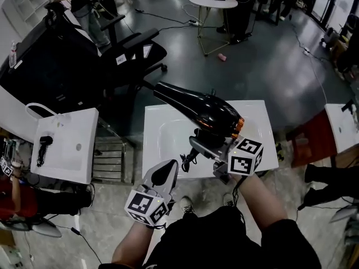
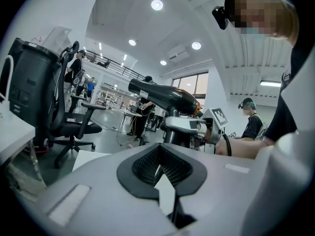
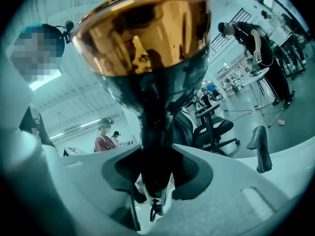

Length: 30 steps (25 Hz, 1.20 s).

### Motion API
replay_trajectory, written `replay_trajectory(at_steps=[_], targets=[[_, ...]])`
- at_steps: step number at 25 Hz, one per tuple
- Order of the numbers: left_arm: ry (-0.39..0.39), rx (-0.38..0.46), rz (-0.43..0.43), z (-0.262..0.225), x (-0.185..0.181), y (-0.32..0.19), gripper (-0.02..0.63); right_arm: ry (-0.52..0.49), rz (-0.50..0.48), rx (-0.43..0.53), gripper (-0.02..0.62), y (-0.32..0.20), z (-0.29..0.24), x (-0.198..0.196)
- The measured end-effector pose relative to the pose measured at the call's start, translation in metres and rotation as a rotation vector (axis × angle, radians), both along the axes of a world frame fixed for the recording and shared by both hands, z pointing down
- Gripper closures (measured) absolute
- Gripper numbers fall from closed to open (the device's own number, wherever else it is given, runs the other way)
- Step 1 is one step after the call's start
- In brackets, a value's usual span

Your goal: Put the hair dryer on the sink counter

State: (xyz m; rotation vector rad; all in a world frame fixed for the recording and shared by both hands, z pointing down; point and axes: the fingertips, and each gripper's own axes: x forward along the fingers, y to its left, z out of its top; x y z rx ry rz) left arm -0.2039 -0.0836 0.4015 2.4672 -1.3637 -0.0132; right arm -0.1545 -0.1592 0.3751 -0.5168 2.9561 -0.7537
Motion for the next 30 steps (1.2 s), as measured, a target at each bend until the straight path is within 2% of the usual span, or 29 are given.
replay_trajectory(at_steps=[13,30], targets=[[0.021,-0.029,0.042,0.028,-0.035,-0.02,0.603,0.131,0.018,-0.069,0.451,-0.028,0.059,-0.043],[0.036,-0.103,0.06,0.082,-0.057,-0.059,0.603,0.247,-0.052,-0.238,0.451,-0.071,0.156,-0.081]])
